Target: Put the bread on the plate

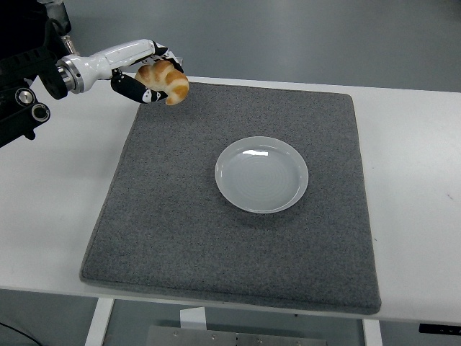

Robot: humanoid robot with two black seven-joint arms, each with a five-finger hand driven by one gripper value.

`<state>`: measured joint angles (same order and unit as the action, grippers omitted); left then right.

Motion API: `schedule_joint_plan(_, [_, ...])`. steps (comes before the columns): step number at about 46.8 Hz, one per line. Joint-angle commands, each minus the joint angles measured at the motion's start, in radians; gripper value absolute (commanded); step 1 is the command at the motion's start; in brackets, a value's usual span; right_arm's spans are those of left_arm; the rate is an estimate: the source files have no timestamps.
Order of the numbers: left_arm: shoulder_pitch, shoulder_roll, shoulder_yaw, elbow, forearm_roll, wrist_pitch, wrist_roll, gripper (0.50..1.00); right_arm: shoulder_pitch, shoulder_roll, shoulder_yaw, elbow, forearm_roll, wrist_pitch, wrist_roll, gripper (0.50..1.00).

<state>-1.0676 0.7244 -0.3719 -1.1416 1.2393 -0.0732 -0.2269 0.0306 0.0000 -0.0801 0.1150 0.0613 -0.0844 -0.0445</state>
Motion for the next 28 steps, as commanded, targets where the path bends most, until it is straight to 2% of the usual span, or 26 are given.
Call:
schedule_joint_plan(1, [-0.035, 0.004, -0.001, 0.0, -0.001, -0.045, 0.0, 0.5, 0.0, 0.0, 0.0, 0.0, 0.0, 0.0, 0.0, 0.952])
schedule_joint_plan(10, [-0.097, 0.006, -0.016, 0.0, -0.004, -0.062, 0.0, 0.5, 0.0, 0.0, -0.001, 0.0, 0.0, 0.0, 0.0, 0.952])
schedule_joint_plan(22, [-0.192, -0.008, -0.007, 0.0, -0.004, -0.131, 0.0, 0.5, 0.0, 0.0, 0.0, 0.0, 0.0, 0.0, 0.0, 0.952])
schedule_joint_plan(28, [-0.218, -0.059, -0.004, 0.0, -0.004, -0.134, 0.001, 0.5, 0.0, 0.0, 0.0, 0.0, 0.0, 0.0, 0.0, 0.952])
